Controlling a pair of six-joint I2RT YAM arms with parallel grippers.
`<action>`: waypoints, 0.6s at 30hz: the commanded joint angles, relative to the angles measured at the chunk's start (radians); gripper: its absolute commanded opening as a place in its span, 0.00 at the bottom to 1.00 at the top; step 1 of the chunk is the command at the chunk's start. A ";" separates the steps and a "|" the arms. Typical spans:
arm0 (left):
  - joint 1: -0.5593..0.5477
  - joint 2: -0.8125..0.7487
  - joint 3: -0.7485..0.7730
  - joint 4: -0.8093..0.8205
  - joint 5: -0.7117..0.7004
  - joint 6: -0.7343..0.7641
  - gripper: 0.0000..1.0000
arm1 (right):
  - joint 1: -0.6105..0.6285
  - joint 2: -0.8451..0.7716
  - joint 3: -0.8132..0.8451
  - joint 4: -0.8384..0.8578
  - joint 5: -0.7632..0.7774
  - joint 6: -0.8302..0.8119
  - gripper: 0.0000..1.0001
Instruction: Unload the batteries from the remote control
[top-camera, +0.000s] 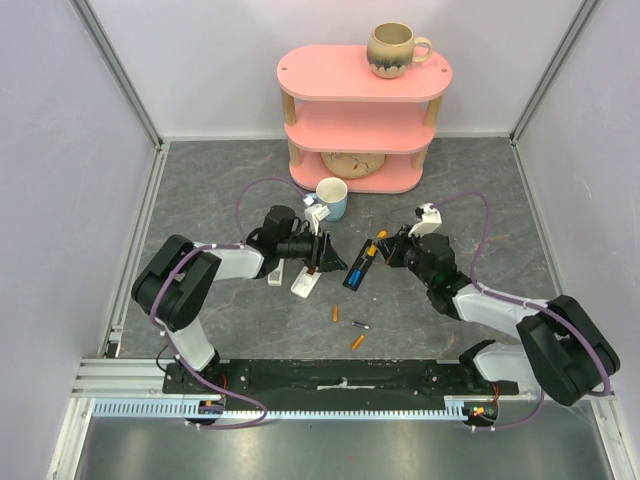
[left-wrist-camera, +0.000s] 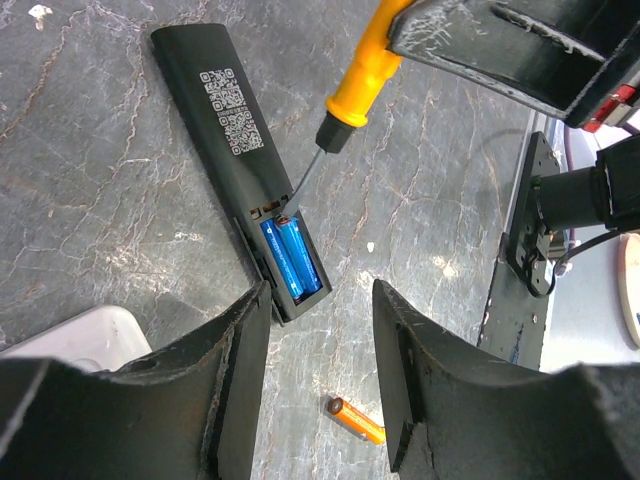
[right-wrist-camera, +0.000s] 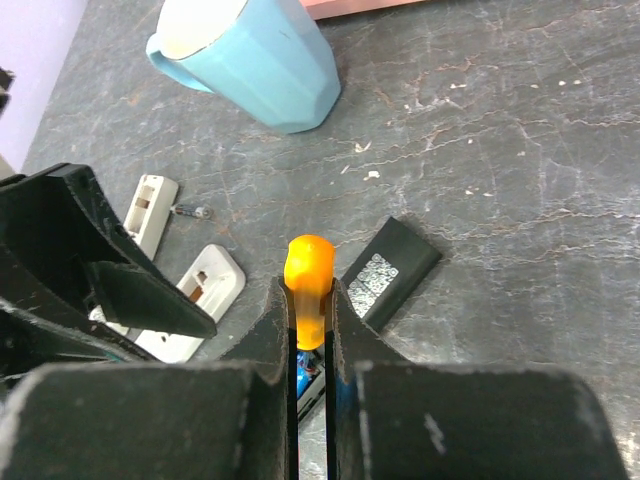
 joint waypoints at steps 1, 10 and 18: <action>0.008 -0.030 -0.006 0.046 -0.008 -0.020 0.52 | 0.003 -0.047 -0.002 0.024 -0.025 0.025 0.00; 0.014 -0.027 -0.005 0.041 -0.008 -0.018 0.52 | 0.005 -0.106 -0.005 -0.028 -0.063 0.024 0.00; 0.017 -0.022 -0.003 0.043 0.000 -0.018 0.51 | 0.005 -0.092 0.032 -0.068 0.030 -0.033 0.00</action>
